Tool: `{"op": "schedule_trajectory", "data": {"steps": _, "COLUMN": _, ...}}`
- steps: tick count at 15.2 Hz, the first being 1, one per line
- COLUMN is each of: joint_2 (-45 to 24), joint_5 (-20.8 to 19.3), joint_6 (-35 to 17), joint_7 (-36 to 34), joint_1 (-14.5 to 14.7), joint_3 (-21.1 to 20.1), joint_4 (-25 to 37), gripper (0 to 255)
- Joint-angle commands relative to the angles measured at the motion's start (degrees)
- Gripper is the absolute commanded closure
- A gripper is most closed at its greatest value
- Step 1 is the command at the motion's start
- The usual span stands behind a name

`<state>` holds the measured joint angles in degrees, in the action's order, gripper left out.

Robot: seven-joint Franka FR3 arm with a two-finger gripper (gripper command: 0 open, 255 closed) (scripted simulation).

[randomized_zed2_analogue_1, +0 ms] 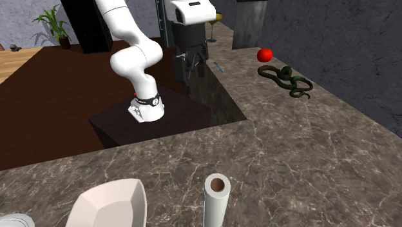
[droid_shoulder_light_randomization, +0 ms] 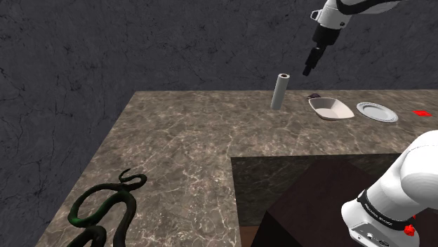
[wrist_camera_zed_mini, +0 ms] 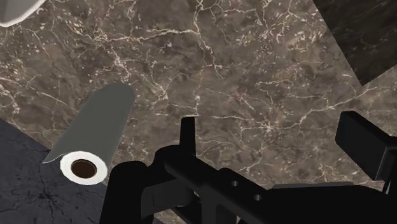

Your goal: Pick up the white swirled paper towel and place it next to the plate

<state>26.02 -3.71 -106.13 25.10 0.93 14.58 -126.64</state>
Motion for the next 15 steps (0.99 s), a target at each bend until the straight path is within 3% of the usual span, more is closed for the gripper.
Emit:
{"op": "schedule_trajectory", "data": {"steps": 1, "joint_2": -3.7, "joint_5": -0.1, "joint_6": -2.4, "joint_7": 3.6, "joint_1": 0.2, "joint_3": 1.9, "joint_4": 1.4, "gripper": 0}}
{"op": "schedule_trajectory", "data": {"steps": 9, "joint_2": -20.9, "joint_5": 3.7, "joint_6": -8.5, "joint_7": 17.5, "joint_1": 0.7, "joint_3": 7.6, "joint_4": 11.7, "gripper": 0}}
{"op": "schedule_trajectory", "data": {"steps": 15, "joint_2": -35.2, "joint_5": 9.2, "joint_6": -10.1, "joint_7": 27.7, "joint_1": -1.2, "joint_3": 9.2, "joint_4": 23.1, "gripper": 0}}
